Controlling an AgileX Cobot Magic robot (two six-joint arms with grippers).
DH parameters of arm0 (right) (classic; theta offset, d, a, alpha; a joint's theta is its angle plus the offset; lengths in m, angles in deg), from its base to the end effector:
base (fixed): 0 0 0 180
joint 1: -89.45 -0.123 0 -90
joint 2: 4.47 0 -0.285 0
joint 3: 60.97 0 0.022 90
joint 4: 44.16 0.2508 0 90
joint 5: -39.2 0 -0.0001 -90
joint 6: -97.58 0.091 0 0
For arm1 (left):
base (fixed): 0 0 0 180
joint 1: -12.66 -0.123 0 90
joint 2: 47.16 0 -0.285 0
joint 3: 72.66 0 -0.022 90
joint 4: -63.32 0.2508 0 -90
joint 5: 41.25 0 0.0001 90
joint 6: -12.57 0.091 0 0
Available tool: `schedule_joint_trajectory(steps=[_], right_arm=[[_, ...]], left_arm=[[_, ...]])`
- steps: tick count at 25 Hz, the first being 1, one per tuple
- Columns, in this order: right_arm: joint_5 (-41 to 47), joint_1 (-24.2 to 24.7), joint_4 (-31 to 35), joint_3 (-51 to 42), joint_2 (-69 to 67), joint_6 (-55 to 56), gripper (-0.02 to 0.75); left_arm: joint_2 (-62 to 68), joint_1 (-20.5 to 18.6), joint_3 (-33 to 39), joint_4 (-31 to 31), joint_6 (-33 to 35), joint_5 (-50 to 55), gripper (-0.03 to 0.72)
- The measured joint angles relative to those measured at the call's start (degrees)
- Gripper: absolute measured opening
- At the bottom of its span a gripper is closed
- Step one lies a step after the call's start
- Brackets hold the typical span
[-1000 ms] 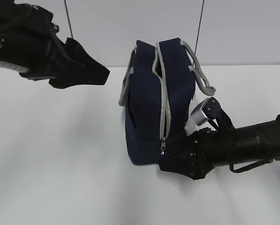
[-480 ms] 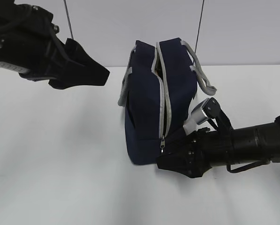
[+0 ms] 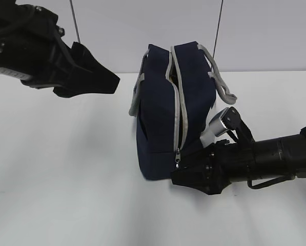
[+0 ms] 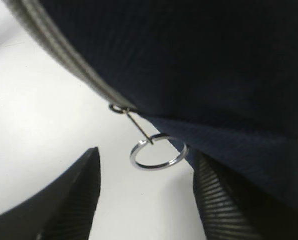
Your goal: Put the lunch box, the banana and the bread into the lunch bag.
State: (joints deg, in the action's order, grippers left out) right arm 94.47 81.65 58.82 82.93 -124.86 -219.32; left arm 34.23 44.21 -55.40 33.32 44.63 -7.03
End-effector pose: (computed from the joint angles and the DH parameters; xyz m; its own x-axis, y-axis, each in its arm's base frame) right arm 0.2878 0.1130 0.1069 -0.4184 -0.3116 -0.8531 -0.8626 0.4302 0.2660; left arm 0.2220 -0.1664 0.3336 -0.4561 0.4083 -0.7907 0.7448 0.6615 -0.0880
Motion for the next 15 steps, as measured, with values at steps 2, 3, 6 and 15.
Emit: schedule_joint_trajectory(steps=[2,3,6,15], right_arm=[[0.4,0.0,0.0,0.0,0.0,0.0,0.443],[0.8,0.0,0.0,0.0,0.0,0.0,0.444],[1.9,0.0,0.0,0.0,-0.7,0.0,0.462],[3.2,0.0,0.2,0.1,-1.9,0.0,0.482]], left_arm=[[0.0,0.0,0.0,0.0,0.0,0.0,0.38],[0.0,0.0,0.0,0.0,0.0,0.0,0.38],[0.0,0.0,0.0,0.0,0.0,0.0,0.38],[0.0,0.0,0.0,0.0,0.0,0.1,0.38]])
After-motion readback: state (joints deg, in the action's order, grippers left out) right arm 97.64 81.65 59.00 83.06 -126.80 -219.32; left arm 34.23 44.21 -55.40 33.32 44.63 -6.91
